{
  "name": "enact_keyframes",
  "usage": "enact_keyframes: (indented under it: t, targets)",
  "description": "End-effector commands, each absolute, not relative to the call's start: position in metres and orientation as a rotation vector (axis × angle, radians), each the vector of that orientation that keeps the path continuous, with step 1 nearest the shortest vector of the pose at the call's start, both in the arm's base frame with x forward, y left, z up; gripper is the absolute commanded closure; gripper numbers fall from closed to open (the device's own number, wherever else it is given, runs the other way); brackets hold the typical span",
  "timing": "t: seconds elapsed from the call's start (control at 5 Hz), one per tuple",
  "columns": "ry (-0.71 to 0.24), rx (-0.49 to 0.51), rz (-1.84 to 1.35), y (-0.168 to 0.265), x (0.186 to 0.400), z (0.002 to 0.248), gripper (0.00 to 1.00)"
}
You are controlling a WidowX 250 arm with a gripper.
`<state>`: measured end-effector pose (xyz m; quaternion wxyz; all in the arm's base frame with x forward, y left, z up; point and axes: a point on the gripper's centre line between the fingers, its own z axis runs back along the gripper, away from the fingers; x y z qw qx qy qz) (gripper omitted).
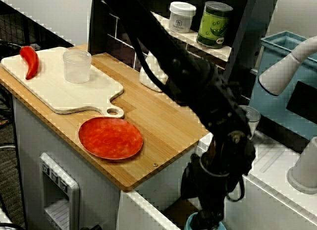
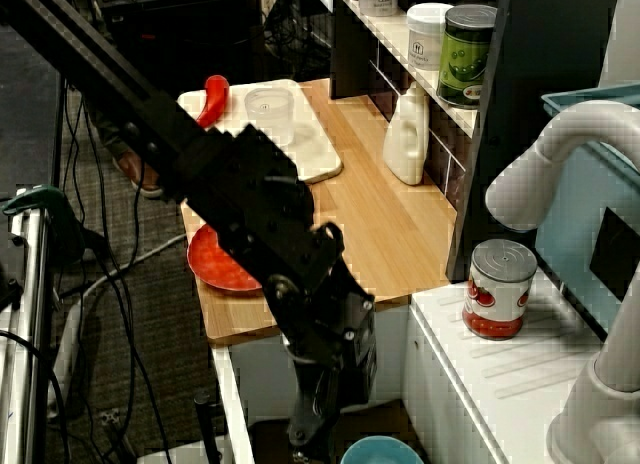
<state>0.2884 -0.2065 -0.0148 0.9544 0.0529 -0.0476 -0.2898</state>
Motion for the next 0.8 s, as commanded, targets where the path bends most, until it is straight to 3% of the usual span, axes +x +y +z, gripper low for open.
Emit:
enact_keyframes:
  t: [0.0,0.6]
  targets:
    - [-0.183,0.053,-0.565,-0.199,0.292,0.041,0.0]
    - [-0.182,0.002,-0.512,-0.166,0.279,0.086,0.0]
